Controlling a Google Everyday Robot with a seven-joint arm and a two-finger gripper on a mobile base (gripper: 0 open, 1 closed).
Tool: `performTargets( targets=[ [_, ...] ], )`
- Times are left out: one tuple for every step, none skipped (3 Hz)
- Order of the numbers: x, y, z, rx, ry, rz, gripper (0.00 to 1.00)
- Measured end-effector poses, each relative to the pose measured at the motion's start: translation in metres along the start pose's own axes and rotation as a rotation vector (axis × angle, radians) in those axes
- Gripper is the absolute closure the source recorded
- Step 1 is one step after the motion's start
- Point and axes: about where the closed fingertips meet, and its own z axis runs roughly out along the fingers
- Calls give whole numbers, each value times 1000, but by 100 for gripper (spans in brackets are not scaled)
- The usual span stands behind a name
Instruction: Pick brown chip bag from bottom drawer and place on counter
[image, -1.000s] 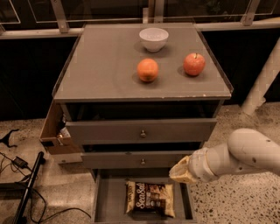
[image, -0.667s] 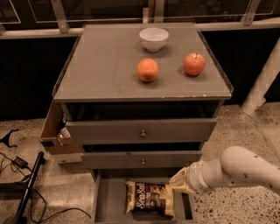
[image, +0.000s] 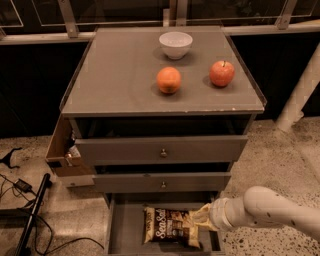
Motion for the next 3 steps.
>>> performTargets(
  targets=[
    [11,2,6,16,18,-4,100],
    [31,2,23,52,21,-17,100],
    [51,-5,45,81,-3,-26,100]
  ],
)
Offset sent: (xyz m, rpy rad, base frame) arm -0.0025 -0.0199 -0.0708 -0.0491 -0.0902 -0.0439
